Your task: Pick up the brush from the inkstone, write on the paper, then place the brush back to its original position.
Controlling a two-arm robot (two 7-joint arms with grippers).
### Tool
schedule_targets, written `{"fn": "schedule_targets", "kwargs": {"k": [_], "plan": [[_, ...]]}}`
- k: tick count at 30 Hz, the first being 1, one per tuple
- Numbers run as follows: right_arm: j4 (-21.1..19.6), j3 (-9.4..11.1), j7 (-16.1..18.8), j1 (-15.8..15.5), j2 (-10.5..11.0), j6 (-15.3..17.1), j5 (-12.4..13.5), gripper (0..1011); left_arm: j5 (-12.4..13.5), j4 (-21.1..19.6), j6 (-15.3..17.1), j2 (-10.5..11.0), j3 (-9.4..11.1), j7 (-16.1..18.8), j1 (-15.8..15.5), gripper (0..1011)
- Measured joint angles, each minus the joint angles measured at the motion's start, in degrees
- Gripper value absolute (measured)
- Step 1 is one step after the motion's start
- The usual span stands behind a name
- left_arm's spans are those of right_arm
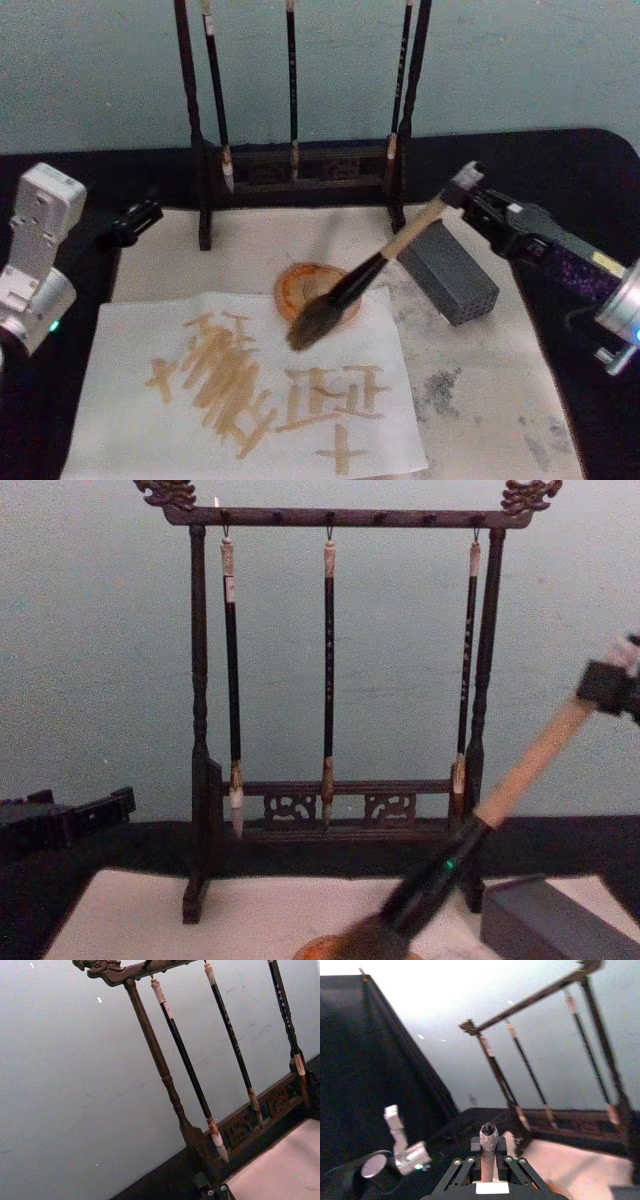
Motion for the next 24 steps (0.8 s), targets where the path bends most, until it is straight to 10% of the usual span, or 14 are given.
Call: {"fn": "schedule_targets", "kwargs": {"k": [15,24], "plan": [[4.22,-8.24,-0.02,7.3,-6.41,3.56,-3.84,176,0.0,0.0,0.0,0.0,0.0,0.0,0.0,1002],[8.61,-9.6,-0.43,8.14,-7.57,4.62,-3.47,176,0.0,0.0,0.0,0.0,0.0,0.0,0.0,1002]]}}
